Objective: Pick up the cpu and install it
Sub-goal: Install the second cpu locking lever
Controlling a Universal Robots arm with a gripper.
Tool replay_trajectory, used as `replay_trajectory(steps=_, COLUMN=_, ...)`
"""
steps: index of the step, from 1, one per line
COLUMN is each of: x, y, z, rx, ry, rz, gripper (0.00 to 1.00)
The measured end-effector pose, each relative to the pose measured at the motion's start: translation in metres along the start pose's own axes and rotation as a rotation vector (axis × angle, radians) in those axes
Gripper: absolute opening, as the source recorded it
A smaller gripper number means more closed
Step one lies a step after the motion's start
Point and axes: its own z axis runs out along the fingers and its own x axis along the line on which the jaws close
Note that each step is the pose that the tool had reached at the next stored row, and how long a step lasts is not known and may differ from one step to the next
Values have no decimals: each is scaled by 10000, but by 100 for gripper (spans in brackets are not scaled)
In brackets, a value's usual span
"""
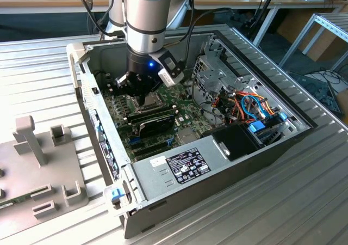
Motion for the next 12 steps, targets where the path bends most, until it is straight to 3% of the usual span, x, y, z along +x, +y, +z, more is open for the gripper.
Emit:
replay_trajectory(steps=8, x=-4, y=-1, z=-135, rx=2, ry=0, rz=0, gripper=11)
replay_trajectory(steps=12, x=-6, y=-2, z=-171, rx=3, ry=0, rz=0, gripper=11)
